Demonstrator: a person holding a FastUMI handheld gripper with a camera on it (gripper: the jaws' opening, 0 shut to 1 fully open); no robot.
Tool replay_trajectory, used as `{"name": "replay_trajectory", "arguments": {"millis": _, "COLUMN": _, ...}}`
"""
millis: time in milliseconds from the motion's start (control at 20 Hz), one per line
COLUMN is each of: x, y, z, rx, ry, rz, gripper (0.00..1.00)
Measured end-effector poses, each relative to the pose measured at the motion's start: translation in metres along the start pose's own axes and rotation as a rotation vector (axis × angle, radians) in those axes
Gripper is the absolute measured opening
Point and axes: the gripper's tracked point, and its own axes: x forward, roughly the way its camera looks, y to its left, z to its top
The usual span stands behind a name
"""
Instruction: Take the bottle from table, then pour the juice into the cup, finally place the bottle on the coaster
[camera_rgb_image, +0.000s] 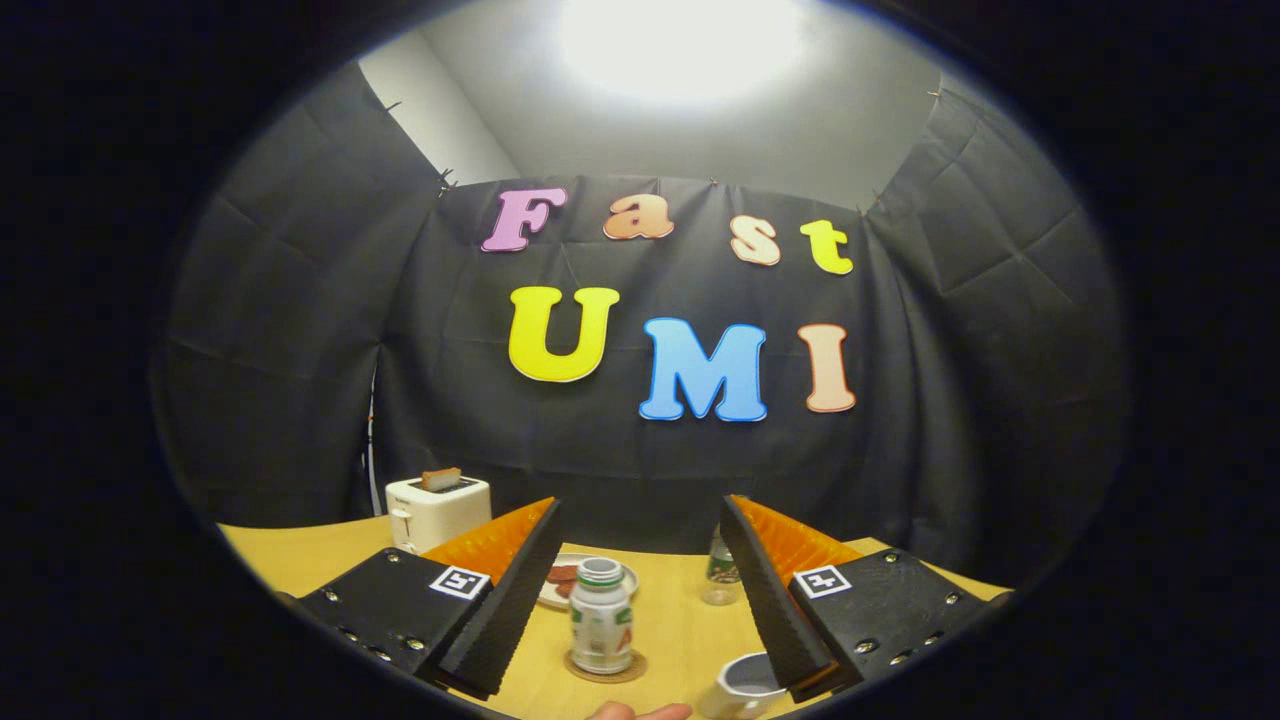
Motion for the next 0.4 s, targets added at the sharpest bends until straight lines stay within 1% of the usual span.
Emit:
{"name": "replay_trajectory", "arguments": {"millis": 100, "x": -0.013, "y": -0.048, "z": 0.006, "rx": -0.080, "ry": -0.056, "rz": -0.035, "gripper": 0.95}}
{"name": "replay_trajectory", "arguments": {"millis": 200, "x": -0.017, "y": -0.091, "z": 0.009, "rx": -0.156, "ry": -0.135, "rz": -0.056, "gripper": 0.95}}
{"name": "replay_trajectory", "arguments": {"millis": 250, "x": -0.017, "y": -0.122, "z": 0.005, "rx": -0.198, "ry": -0.172, "rz": -0.082, "gripper": 0.95}}
{"name": "replay_trajectory", "arguments": {"millis": 300, "x": -0.017, "y": -0.148, "z": -0.005, "rx": -0.231, "ry": -0.193, "rz": -0.103, "gripper": 0.95}}
{"name": "replay_trajectory", "arguments": {"millis": 400, "x": -0.017, "y": -0.187, "z": -0.038, "rx": -0.275, "ry": -0.182, "rz": -0.113, "gripper": 0.95}}
